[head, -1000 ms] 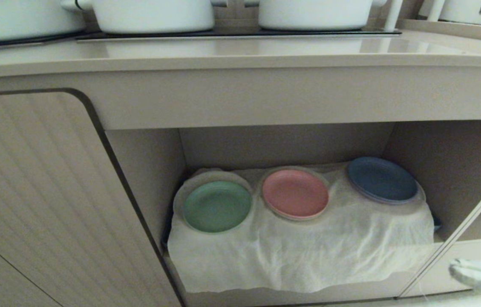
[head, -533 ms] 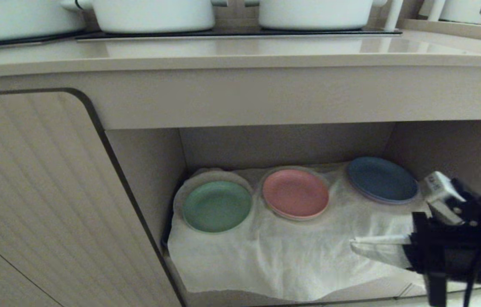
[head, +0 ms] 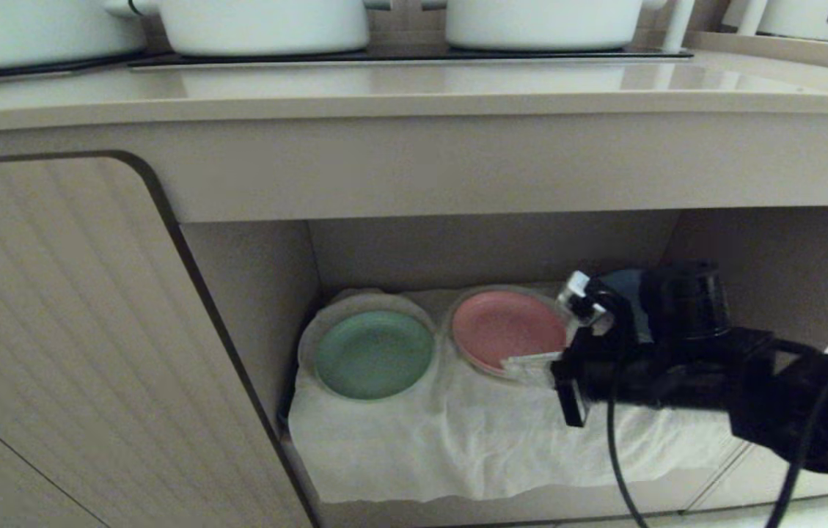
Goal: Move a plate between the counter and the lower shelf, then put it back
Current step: Pick up the plate in the cupboard
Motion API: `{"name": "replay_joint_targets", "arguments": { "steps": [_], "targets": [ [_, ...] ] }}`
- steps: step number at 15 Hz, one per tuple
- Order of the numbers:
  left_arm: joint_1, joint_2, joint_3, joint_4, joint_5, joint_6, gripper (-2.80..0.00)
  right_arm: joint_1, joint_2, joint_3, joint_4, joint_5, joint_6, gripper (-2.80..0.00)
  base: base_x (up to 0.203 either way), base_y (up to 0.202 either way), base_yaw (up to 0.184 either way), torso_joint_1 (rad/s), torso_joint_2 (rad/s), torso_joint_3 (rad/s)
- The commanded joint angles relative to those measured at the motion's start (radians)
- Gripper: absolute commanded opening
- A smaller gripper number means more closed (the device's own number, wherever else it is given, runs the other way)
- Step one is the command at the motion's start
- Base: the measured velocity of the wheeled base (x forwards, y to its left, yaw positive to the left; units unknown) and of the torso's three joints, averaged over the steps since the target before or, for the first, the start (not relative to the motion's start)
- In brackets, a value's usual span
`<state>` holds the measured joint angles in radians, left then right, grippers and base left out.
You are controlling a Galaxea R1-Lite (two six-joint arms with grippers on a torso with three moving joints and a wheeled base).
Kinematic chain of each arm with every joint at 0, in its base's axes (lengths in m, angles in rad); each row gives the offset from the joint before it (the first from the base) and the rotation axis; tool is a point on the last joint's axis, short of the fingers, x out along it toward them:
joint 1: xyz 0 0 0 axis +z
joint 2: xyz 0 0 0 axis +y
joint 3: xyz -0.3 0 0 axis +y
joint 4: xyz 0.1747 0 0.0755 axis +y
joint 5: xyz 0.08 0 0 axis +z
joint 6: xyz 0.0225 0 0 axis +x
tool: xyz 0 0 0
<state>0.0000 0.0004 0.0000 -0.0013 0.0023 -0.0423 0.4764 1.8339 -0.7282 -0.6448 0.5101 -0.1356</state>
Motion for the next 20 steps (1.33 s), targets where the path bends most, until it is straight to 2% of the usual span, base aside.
{"name": "replay_joint_targets", "arguments": {
  "steps": [1,5,10,12,17,20],
  "targets": [
    [0.0,0.0,0.0,0.0,0.001,-0.001,-2.8,0.045,0.142,-0.064,-0.05,-0.036,0.049,-2.8,0.0,0.0,0.0,0.0,0.0,0.0],
    [0.0,0.0,0.0,0.0,0.001,-0.001,-2.8,0.106,0.25,-0.151,-0.107,-0.086,0.121,-2.8,0.0,0.0,0.0,0.0,0.0,0.0],
    [0.0,0.0,0.0,0.0,0.001,-0.001,-2.8,0.166,0.325,-0.287,-0.103,-0.234,0.342,-2.8,0.0,0.0,0.0,0.0,0.0,0.0],
    [0.0,0.0,0.0,0.0,0.001,-0.001,-2.8,0.184,0.35,-0.331,-0.09,-0.29,0.391,-2.8,0.0,0.0,0.0,0.0,0.0,0.0],
    [0.0,0.0,0.0,0.0,0.001,-0.001,-2.8,0.189,0.351,-0.37,0.034,-0.344,0.439,-2.8,0.0,0.0,0.0,0.0,0.0,0.0],
    [0.0,0.0,0.0,0.0,0.001,-0.001,-2.8,0.19,0.363,-0.473,0.148,-0.389,0.506,-2.8,0.0,0.0,0.0,0.0,0.0,0.0]
  ]
}}
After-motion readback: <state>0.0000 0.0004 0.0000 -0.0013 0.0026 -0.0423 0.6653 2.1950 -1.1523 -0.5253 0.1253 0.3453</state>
